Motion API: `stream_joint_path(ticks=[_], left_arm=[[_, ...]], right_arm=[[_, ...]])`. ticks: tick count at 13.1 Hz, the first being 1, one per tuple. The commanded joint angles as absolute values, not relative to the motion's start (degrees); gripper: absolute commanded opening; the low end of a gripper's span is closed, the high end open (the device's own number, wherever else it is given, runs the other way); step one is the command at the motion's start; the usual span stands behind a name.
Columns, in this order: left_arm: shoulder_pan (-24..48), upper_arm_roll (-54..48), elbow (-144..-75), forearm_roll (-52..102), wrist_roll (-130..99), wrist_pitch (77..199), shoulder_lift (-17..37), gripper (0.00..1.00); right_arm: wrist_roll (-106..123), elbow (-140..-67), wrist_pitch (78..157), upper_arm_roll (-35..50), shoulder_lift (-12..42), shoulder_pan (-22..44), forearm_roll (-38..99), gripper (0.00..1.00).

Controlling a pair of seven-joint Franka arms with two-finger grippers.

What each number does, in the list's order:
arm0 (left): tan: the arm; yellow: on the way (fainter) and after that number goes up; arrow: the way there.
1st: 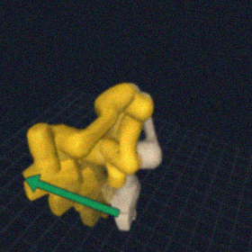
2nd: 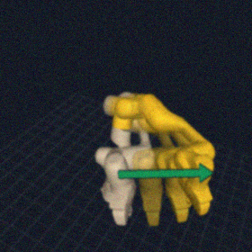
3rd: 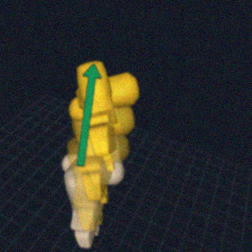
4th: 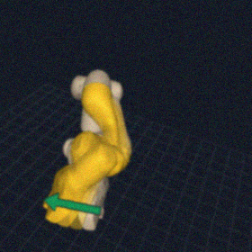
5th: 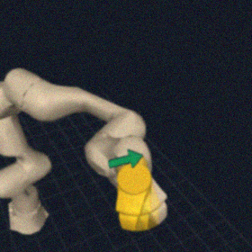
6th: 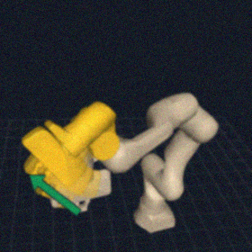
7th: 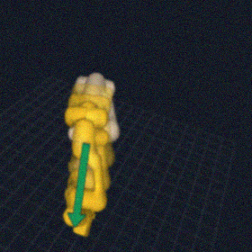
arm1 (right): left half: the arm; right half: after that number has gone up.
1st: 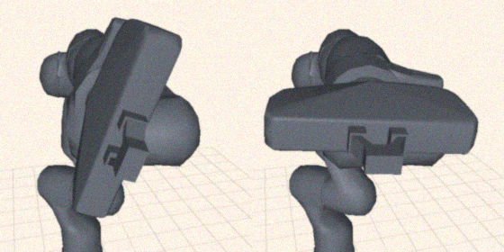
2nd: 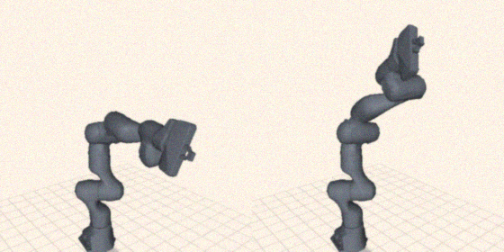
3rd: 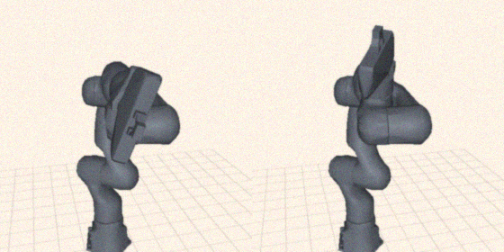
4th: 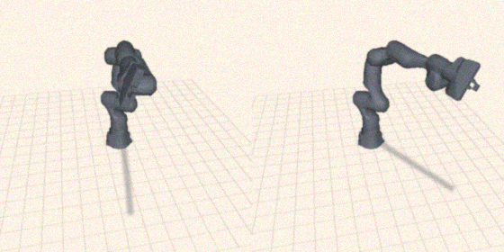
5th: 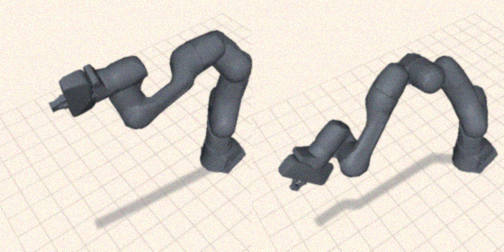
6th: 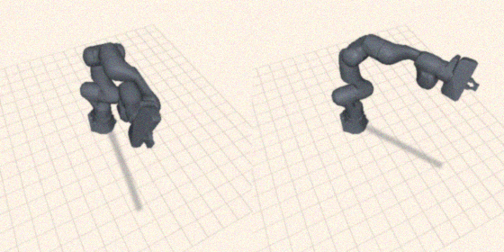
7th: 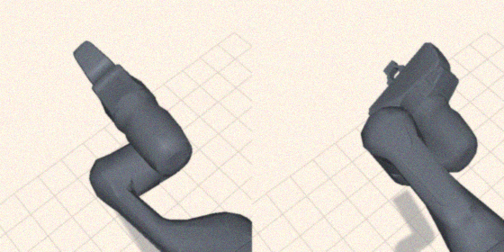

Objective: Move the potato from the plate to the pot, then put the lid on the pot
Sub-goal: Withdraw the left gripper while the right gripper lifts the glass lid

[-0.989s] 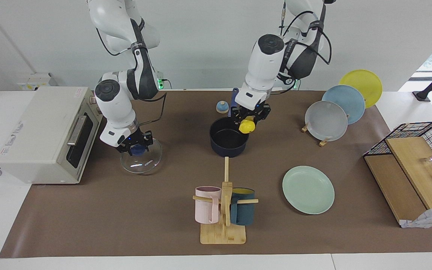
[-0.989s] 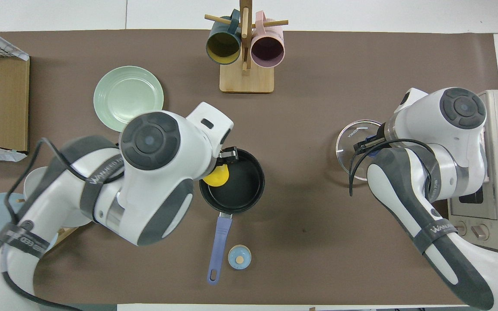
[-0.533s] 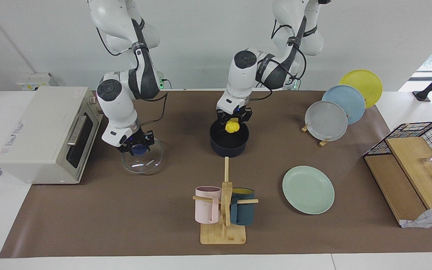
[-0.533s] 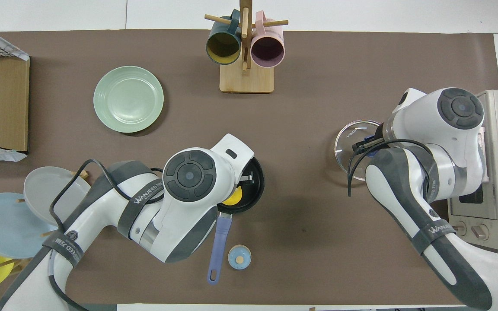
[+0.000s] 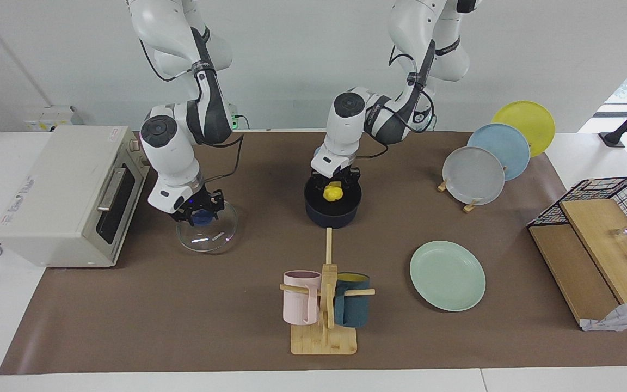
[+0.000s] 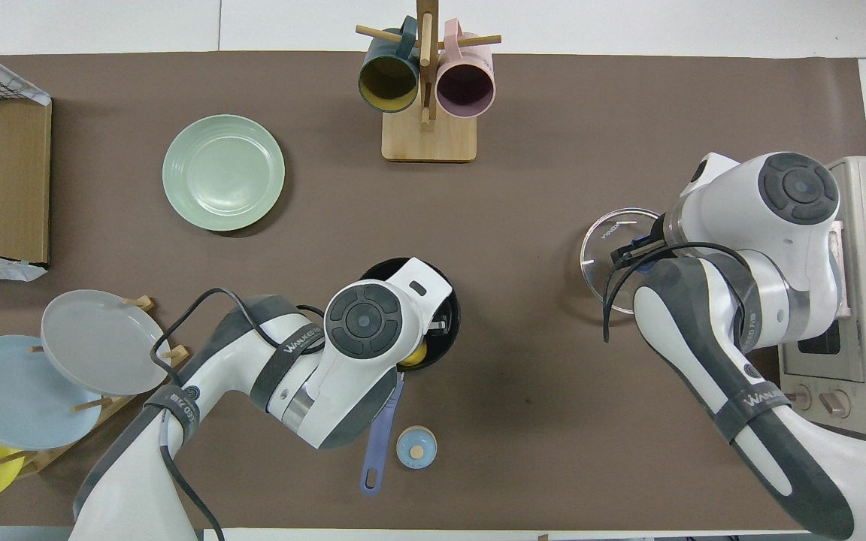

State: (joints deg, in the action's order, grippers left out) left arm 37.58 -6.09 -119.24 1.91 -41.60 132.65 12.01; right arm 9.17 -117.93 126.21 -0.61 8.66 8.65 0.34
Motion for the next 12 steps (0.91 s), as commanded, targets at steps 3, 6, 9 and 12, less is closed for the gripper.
stream_joint_path(ticks=[3,6,9,12], left_arm=[[39.7,-5.0,-120.2,0.5,-42.7,136.9,14.2,0.0],[39.3,-5.0,-119.7,0.5,-42.3,136.9,14.3,0.37],[38.2,-4.8,-118.2,0.5,-41.4,132.7,11.1,1.0],[32.8,-5.0,-105.7,1.1,-38.8,112.5,8.2,1.0]], right_arm=[[8.7,-117.1,126.1,-0.5,8.9,8.6,0.2,0.0],[8.7,-117.1,126.1,-0.5,8.9,8.6,0.1,0.0],[8.7,-117.1,126.1,-0.5,8.9,8.6,0.2,0.0],[8.7,-116.6,125.5,-0.5,8.9,8.8,0.2,0.0]])
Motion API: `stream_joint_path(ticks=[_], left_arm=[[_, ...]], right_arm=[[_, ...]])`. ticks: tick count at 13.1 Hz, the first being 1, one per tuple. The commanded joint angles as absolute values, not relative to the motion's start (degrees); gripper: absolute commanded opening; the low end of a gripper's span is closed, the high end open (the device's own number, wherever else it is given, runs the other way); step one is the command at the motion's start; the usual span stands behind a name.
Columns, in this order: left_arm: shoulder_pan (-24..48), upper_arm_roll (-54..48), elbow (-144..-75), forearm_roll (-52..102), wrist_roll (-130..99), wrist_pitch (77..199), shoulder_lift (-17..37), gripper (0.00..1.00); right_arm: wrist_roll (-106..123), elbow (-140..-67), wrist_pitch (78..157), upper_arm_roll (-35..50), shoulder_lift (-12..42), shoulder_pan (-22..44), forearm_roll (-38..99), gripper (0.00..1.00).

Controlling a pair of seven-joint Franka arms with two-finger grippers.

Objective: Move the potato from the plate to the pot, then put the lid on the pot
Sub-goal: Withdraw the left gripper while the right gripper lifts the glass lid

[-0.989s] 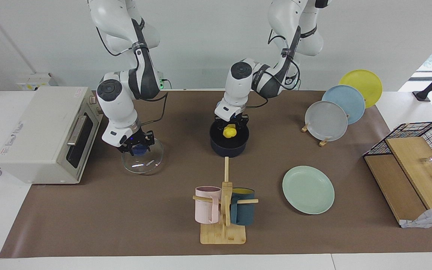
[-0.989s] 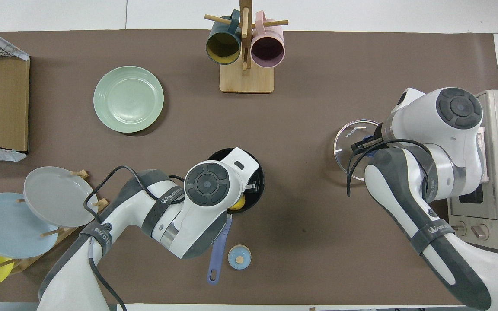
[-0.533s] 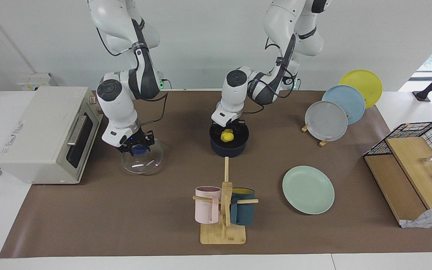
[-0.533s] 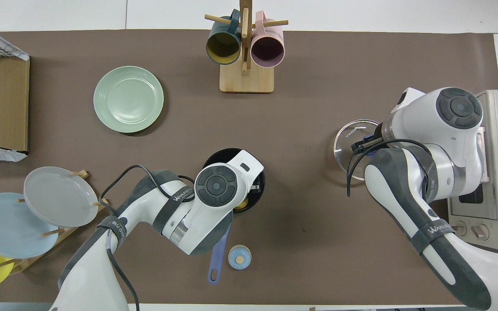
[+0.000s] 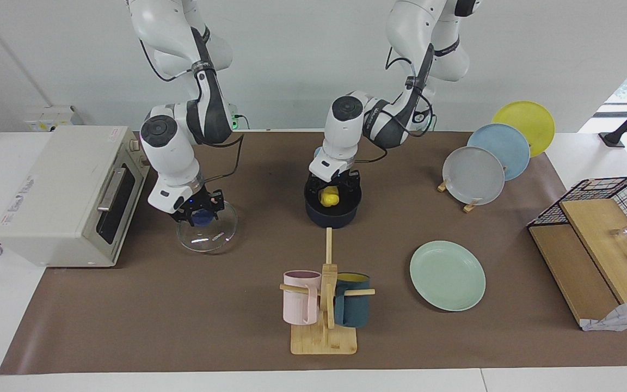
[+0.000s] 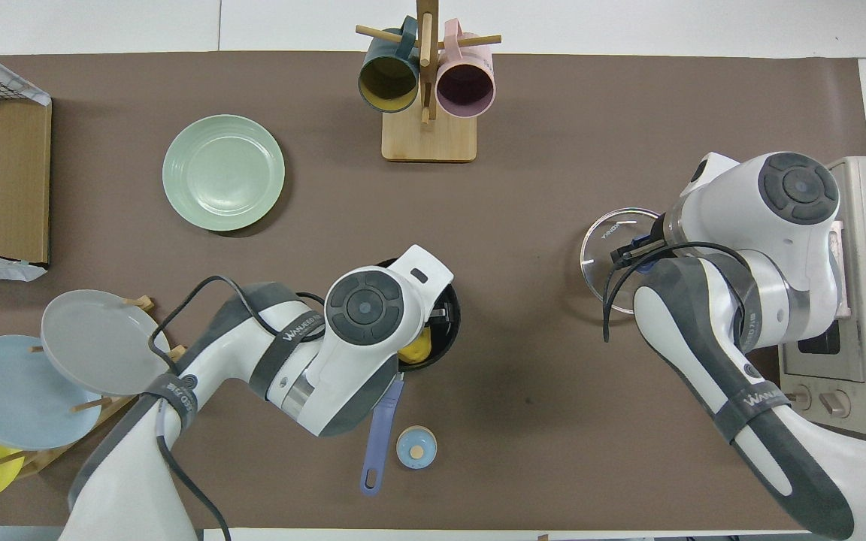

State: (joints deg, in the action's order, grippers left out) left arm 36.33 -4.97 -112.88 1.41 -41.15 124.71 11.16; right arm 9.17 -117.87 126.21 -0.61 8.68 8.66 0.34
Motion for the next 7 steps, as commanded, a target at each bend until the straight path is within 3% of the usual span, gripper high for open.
stream_joint_path(ticks=[1,4,7], left_arm=[[30.3,-5.0,-101.7,1.3,-36.6,106.8,7.2,1.0],[21.6,-4.7,-98.1,1.3,-31.6,101.3,0.9,1.0],[11.6,-4.5,-97.8,1.2,-17.0,99.8,-1.8,1.0]], right_arm=[[8.1,-115.8,124.7,-0.5,8.9,9.7,0.2,0.0],[-0.3,-108.3,116.0,-0.5,8.9,14.8,0.2,0.0],[-6.8,-103.7,114.9,-0.4,8.7,20.4,0.8,0.0]])
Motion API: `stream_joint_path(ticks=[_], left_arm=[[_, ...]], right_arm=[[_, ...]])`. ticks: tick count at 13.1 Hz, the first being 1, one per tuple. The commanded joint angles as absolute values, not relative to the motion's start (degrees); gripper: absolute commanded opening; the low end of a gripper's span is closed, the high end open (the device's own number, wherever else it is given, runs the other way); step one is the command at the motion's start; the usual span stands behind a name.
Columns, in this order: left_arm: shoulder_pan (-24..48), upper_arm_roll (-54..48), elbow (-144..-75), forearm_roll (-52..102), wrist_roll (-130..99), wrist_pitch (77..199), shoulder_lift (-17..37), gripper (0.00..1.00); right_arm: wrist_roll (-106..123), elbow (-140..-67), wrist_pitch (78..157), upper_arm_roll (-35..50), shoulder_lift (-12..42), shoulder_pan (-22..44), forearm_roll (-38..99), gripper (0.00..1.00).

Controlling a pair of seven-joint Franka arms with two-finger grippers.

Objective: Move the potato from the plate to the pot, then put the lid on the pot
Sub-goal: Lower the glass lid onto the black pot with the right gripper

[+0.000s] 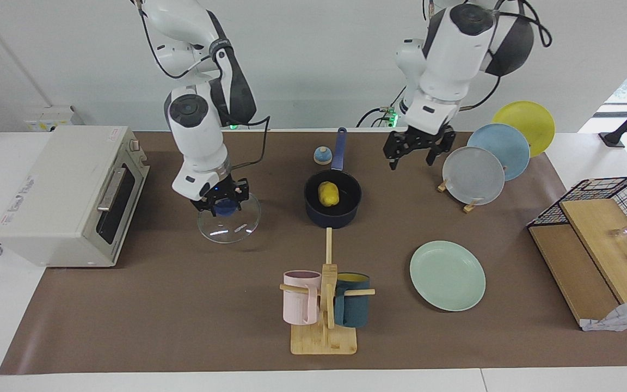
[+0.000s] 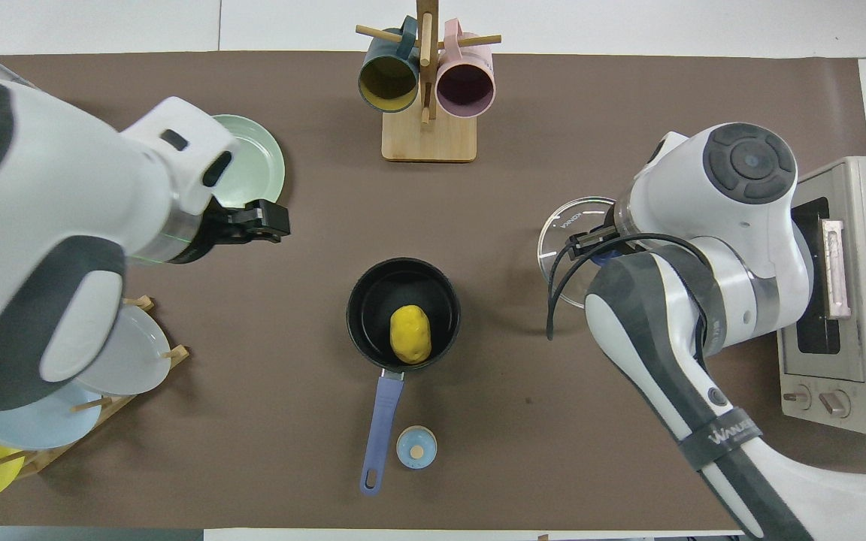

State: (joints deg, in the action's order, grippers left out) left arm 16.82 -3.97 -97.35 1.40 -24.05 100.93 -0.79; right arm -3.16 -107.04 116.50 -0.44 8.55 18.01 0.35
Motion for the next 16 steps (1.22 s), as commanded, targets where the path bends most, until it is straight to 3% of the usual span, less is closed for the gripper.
stream_joint_path(ticks=[1,4,6,8,15,16], left_arm=[[8.9,-4.5,-96.8,1.1,-13.4,98.5,-2.4,1.0],[4.1,-4.6,-94.0,0.7,-6.6,93.3,-2.8,1.0],[3.2,-4.6,-94.1,0.7,-5.4,93.1,-3.9,1.0],[2.6,-4.7,-94.1,0.7,-5.4,92.6,-4.1,1.0],[3.3,-2.9,-92.6,0.5,-5.2,89.8,-1.9,1.0],[3.3,-2.9,-89.9,0.5,-5.2,89.1,-0.8,1.0]], right_arm=[[-10.2,-102.3,114.9,-0.4,8.8,23.8,1.1,0.0],[-23.8,-101.0,119.2,-0.4,10.4,32.8,0.9,0.0],[-29.3,-95.8,118.9,-0.6,15.6,39.3,-0.1,0.0],[-33.0,-91.9,117.1,-0.4,19.3,40.6,-4.4,0.0],[-37.8,-94.7,118.6,-0.1,19.9,42.7,-4.3,0.0],[-37.8,-95.2,118.0,-0.1,19.9,42.6,-4.2,0.0]])
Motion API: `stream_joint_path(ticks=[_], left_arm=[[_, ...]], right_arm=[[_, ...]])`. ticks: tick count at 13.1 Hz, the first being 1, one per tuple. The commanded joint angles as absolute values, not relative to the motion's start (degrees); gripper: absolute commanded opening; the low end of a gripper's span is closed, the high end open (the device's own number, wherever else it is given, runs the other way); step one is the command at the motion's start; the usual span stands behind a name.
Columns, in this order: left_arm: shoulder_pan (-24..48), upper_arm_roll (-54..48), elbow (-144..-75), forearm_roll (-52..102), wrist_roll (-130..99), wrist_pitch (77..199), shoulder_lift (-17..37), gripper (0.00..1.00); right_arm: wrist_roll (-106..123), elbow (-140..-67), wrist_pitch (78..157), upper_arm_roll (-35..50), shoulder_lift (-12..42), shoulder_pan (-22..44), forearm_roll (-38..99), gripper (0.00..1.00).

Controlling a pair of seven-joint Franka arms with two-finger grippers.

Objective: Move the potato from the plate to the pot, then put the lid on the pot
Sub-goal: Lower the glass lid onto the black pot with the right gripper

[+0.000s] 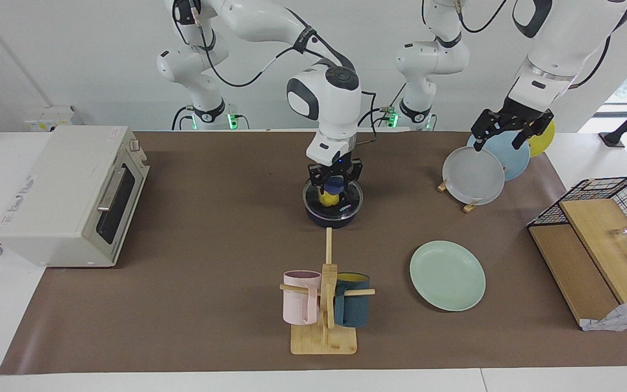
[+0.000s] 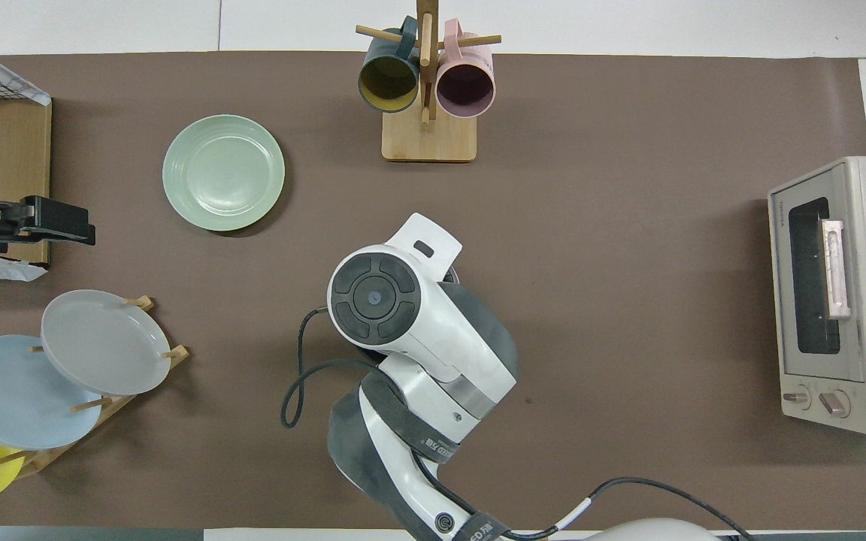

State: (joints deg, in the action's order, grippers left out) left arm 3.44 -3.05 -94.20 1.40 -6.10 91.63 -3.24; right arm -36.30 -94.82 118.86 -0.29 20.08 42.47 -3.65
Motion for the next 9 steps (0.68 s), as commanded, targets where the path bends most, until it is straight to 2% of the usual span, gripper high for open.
stream_joint_path(ticks=[1,2,9], left_arm=[[3.3,-2.9,-86.1,0.5,-5.2,87.4,1.2,1.0],[2.9,-2.9,-84.1,0.4,-5.2,86.9,1.5,1.0],[3.3,-3.0,-90.1,0.5,-4.9,87.7,-1.6,1.0]], right_arm=[[-37.8,-95.3,117.7,-0.2,19.7,42.6,-4.2,0.0],[-37.9,-95.4,117.4,-0.1,19.7,42.7,-4.2,0.0],[-38.9,-95.5,116.2,-0.1,19.5,42.6,-3.3,0.0]])
